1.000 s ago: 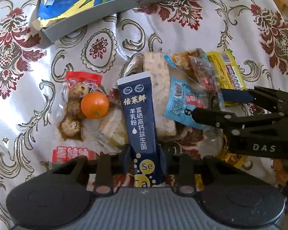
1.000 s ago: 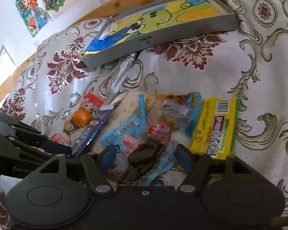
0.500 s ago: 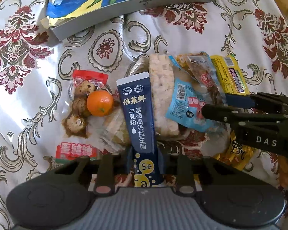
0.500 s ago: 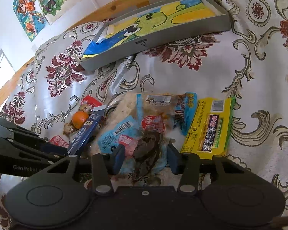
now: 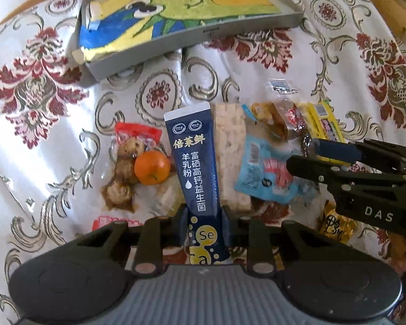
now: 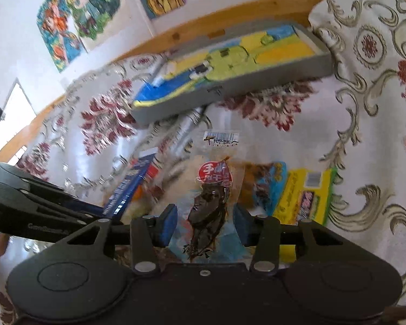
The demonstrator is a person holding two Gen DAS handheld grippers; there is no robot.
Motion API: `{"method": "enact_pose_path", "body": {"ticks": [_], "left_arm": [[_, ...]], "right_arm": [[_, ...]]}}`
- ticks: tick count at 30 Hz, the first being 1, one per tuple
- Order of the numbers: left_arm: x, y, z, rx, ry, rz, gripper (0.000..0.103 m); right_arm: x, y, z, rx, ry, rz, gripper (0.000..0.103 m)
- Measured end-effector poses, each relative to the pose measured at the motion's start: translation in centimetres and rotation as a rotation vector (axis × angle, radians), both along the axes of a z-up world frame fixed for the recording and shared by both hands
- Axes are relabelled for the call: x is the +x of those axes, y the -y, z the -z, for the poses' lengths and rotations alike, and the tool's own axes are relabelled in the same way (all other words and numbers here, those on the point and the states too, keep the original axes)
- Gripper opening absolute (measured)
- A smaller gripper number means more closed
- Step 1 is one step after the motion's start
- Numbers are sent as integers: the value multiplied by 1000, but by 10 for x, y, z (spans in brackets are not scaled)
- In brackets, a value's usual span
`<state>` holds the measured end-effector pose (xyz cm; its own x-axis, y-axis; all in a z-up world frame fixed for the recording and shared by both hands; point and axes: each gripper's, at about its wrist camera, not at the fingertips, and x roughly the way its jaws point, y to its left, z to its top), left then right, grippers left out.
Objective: Organize snacks
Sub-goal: 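Carry both packs to the grey tray and release them inside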
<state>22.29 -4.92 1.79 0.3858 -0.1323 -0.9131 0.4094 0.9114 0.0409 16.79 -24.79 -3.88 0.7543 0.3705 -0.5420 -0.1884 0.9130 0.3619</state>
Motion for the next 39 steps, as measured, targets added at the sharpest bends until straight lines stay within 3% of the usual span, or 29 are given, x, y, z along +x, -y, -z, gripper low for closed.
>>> {"method": "enact_pose_path", "body": {"ticks": [8, 14, 25, 32, 39], "left_arm": [[6, 0, -17, -37, 70, -9, 27], [28, 0, -33, -92, 169, -39, 27], [98, -4, -69, -211, 386, -121, 27], [159, -11, -70, -311, 408, -228, 27], [201, -18, -52, -330, 413, -291, 27]], "right_arm": [[-4, 1, -10, -20, 132, -4, 47], [15, 10, -14, -39, 175, 23, 47], [105, 3, -60, -119, 334, 37, 47], [172, 4, -78, -180, 352, 69, 47], [216, 1, -65, -194, 286, 96, 48]]}}
